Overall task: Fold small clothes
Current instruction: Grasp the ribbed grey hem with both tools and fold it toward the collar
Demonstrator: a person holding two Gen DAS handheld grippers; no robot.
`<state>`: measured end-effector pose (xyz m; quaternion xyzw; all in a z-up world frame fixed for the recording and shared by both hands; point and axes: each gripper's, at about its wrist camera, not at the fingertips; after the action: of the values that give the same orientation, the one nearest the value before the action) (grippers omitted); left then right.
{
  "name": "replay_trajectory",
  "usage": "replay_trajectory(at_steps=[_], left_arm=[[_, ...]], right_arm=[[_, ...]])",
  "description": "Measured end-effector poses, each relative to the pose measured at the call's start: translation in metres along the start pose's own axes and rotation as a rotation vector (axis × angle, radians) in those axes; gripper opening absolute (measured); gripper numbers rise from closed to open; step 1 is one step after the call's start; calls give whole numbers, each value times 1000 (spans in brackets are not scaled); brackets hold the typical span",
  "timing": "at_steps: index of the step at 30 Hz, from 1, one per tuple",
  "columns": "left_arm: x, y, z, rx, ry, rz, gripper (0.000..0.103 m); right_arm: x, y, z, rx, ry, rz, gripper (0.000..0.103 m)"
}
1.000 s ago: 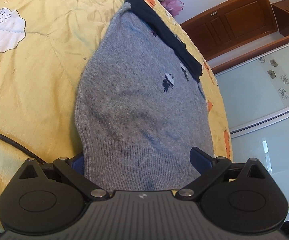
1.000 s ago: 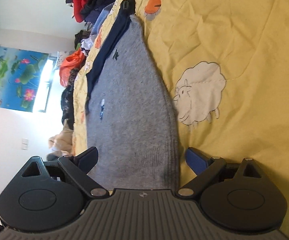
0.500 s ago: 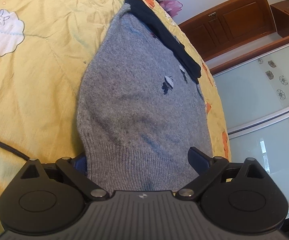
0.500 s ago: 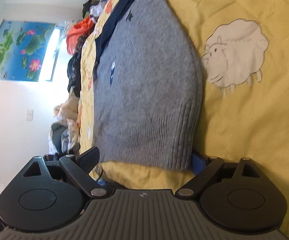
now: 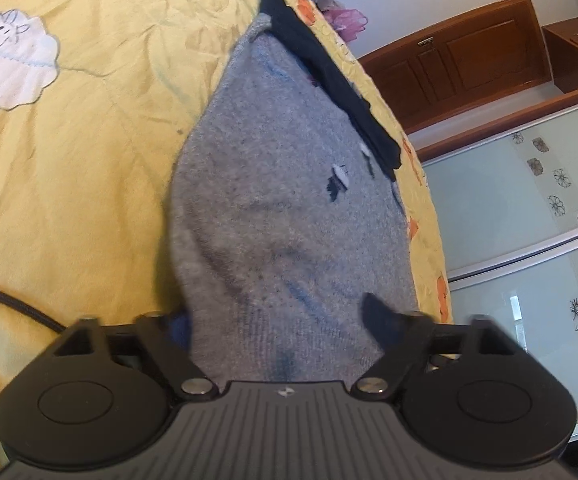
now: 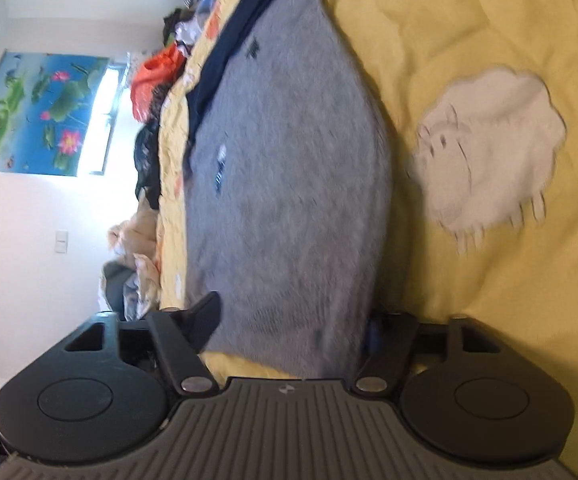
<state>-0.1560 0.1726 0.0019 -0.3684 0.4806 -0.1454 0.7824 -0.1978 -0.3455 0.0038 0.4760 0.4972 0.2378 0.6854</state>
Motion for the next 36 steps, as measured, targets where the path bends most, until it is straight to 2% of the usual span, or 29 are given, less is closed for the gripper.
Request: replay_trajectory(at_steps=[1,2,4,6,10,11,12,13,17,19,22,28,33,36], left_arm=[[0,4,1,-10,10,15,47],[-1,9,2,-21,16,16,39],[-2,15,4,-38,32,8,36],[-1,13,6,-11,51,19,35],[0,5,6,47,80,44,34],[1,3,6,61,86,60,28],[2,2,6,79,96,85,14],[4,1,6,99,114,114,8],[4,-6,7,152,128,148,5],[-2,-12,13,164,101,130,5],[-14,-30,36,184,19,56,5],[-6,-71,113,241,-126,-64,5],[32,-103,186,289,-201,-94,5],[60,-117,231,298,-227,-74,5]], right_arm=[[-1,-4,-2,16,-6,-17,35],[-3,-9,-6,34,-15,-36,21],[-8,-21,-8,77,-35,-36,8],[-8,-26,-10,91,-51,-22,7],[-5,-18,-11,38,-50,-42,10],[-4,-17,-11,30,-48,-46,11],[-4,-15,-10,20,-45,-51,11],[-4,-13,-9,4,-44,-59,12],[-4,-3,-7,-39,-50,-47,13],[-8,3,-4,-48,-78,7,12],[-17,21,10,-88,-129,68,13],[-28,57,78,-191,-268,179,13],[-8,72,158,-220,-372,239,13],[10,74,211,-204,-418,260,13]])
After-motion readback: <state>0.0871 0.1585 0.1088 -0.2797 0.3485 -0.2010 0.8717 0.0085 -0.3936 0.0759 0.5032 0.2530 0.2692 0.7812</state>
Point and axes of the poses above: each gripper's, at about its wrist camera, not at the fingertips, and x roughly the way its jaws point, y to its left, z to its top, and after that the axes turned 5 degrees about z, right-handed
